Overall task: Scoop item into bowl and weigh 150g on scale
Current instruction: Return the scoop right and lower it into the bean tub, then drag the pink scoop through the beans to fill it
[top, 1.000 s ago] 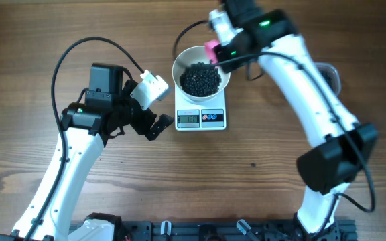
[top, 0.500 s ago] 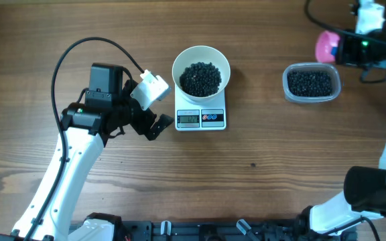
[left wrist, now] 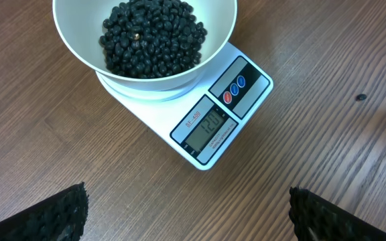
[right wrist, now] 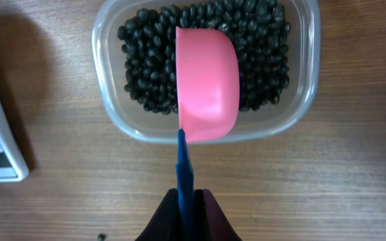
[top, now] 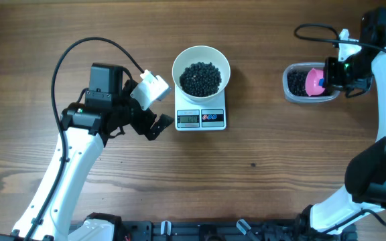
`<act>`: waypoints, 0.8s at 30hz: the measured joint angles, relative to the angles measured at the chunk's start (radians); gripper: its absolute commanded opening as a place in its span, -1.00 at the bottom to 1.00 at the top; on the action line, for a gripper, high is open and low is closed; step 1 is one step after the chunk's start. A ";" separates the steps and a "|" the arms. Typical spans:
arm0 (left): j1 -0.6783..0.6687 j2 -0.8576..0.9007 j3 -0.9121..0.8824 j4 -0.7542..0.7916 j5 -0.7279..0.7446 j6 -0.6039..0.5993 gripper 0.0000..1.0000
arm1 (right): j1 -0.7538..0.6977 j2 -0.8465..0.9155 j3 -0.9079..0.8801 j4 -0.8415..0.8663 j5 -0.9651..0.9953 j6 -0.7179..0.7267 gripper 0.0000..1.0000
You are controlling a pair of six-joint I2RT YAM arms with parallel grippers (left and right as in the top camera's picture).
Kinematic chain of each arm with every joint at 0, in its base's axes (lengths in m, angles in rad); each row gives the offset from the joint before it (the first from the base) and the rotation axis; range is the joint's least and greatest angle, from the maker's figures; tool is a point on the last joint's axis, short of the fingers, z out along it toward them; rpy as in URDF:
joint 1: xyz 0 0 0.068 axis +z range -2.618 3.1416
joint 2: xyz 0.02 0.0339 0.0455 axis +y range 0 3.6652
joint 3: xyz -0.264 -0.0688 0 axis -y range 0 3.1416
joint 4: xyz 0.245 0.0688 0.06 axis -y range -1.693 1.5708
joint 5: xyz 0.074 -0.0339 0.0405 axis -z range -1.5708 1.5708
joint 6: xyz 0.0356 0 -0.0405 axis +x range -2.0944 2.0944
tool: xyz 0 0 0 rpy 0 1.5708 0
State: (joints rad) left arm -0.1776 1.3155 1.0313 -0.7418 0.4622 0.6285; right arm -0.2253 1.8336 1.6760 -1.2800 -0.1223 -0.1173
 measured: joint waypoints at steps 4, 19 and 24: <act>0.000 0.000 0.000 0.000 0.000 0.000 1.00 | 0.002 0.004 -0.059 0.082 0.000 0.004 -0.91; 0.000 0.000 0.000 0.000 0.000 0.000 1.00 | 0.045 0.007 -0.165 0.161 -0.162 0.013 -0.92; 0.000 0.000 0.000 0.000 0.000 0.000 1.00 | 0.032 0.007 -0.163 0.128 -0.179 0.013 -0.91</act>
State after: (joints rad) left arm -0.1776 1.3155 1.0313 -0.7418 0.4622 0.6285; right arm -0.1928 1.8404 1.5135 -1.1519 -0.3008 -0.1047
